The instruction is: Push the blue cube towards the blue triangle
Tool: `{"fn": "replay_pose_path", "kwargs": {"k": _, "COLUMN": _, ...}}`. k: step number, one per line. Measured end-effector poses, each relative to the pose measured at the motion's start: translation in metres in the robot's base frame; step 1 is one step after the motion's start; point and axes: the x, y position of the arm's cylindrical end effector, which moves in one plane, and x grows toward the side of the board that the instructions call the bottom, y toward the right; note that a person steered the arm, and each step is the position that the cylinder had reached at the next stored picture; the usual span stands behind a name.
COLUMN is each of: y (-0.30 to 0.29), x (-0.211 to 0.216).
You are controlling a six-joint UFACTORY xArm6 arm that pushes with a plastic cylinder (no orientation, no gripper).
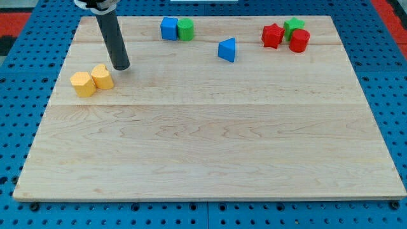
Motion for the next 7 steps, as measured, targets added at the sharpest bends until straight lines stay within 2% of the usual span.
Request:
{"fn": "replay_pose_path", "kwargs": {"k": 4, "y": 0.0, "x": -0.015}}
{"fn": "replay_pose_path", "kwargs": {"k": 7, "y": 0.01, "x": -0.111}}
